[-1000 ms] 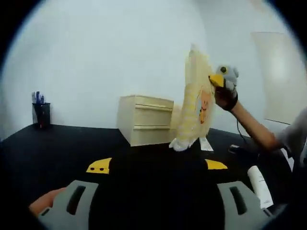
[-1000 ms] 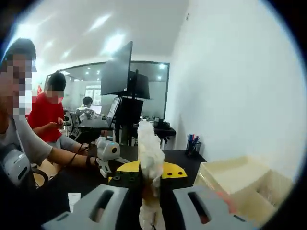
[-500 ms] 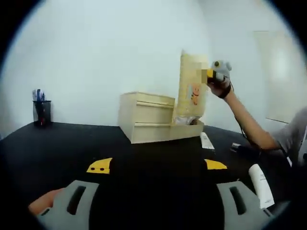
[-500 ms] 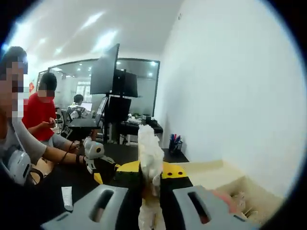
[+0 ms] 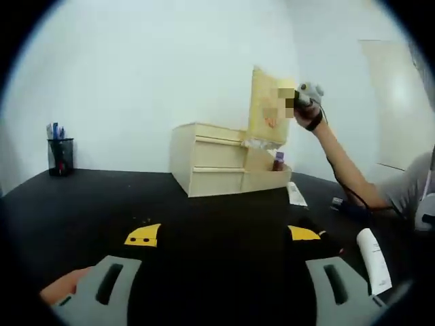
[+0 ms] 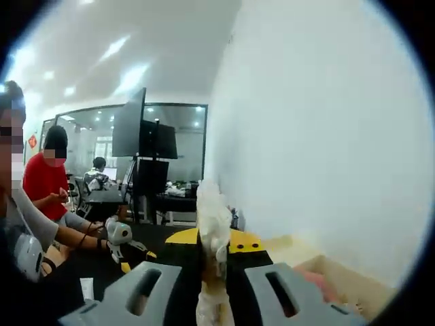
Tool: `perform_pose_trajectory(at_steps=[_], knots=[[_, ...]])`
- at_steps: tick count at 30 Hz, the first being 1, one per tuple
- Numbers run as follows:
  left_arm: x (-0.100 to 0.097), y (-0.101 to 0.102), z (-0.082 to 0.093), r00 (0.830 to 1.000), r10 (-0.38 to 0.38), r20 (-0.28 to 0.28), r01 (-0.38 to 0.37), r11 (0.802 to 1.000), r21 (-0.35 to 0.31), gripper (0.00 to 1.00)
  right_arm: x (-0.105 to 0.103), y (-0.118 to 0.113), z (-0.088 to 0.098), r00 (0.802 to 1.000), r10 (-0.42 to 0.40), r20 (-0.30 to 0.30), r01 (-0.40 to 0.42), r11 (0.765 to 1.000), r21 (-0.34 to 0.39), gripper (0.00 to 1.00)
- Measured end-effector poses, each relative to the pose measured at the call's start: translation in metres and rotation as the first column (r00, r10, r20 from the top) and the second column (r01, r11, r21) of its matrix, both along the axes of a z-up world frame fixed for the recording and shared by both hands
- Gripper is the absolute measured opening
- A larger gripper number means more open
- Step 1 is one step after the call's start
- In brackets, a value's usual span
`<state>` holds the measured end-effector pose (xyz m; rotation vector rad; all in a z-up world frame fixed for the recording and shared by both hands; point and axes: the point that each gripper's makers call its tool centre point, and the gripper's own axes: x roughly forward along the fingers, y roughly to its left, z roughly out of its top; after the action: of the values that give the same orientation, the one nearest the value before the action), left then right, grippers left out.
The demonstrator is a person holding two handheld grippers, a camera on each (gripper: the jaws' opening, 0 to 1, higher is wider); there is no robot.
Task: Open the drawer, pick up the cosmetic bottles from the table one by one, place them into the drawer, release the gripper, close the drawer, and move the gripper away
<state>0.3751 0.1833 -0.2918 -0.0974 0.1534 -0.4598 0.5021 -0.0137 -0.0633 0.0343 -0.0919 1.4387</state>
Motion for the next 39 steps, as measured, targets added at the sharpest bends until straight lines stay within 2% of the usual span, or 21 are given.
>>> perform_pose_trajectory(at_steps=[2, 6, 14, 17, 19, 23, 25, 26, 28, 33, 39], knots=[[0.000, 0.000, -0.002, 1.000, 0.004, -0.008, -0.003, 1.000, 0.005, 0.66, 0.002, -0.006, 0.002, 1.000, -0.003, 0.002, 0.003, 1.000, 0.026, 0.09], [0.000, -0.003, -0.005, 1.000, -0.001, -0.023, 0.002, 1.000, 0.027, 0.66, -0.002, -0.015, 0.004, 0.998, -0.032, 0.045, 0.030, 0.998, 0.053, 0.09], [0.001, -0.004, -0.009, 0.999, 0.011, -0.037, -0.010, 0.999, 0.048, 0.65, 0.018, -0.037, 0.009, 0.993, -0.093, 0.076, 0.085, 0.992, 0.095, 0.09], [0.001, -0.005, -0.011, 0.999, 0.009, -0.043, -0.006, 0.998, 0.062, 0.65, 0.035, -0.044, 0.012, 0.993, -0.104, 0.055, 0.097, 0.989, 0.109, 0.09], [0.002, -0.005, -0.012, 0.999, 0.008, -0.045, -0.005, 0.998, 0.066, 0.65, 0.040, -0.049, 0.013, 0.994, -0.103, 0.043, 0.097, 0.988, 0.122, 0.09], [0.004, -0.004, -0.011, 0.999, 0.008, -0.042, -0.005, 0.998, 0.062, 0.64, 0.054, -0.060, 0.011, 0.982, -0.186, 0.038, 0.180, 0.975, 0.131, 0.09], [0.005, -0.005, -0.011, 0.999, 0.005, -0.041, -0.002, 0.998, 0.062, 0.64, 0.072, -0.065, 0.010, 0.969, -0.243, 0.045, 0.236, 0.964, 0.122, 0.09], [0.006, -0.005, -0.011, 0.999, 0.005, -0.041, -0.002, 0.998, 0.062, 0.64, 0.076, -0.064, 0.009, 0.967, -0.252, 0.048, 0.245, 0.962, 0.119, 0.09], [0.006, -0.005, -0.011, 0.999, 0.002, -0.039, 0.001, 0.998, 0.059, 0.64, 0.085, -0.061, 0.003, 0.953, -0.290, 0.093, 0.280, 0.954, 0.103, 0.09], [0.008, -0.006, -0.013, 0.999, -0.004, -0.040, 0.006, 0.998, 0.062, 0.63, 0.103, -0.047, -0.015, 0.949, -0.290, 0.120, 0.286, 0.957, 0.054, 0.09], [0.010, -0.006, -0.016, 0.999, -0.004, -0.049, 0.008, 0.997, 0.077, 0.60, 0.112, -0.033, -0.031, 0.947, -0.269, 0.174, 0.266, 0.963, 0.044, 0.09]])
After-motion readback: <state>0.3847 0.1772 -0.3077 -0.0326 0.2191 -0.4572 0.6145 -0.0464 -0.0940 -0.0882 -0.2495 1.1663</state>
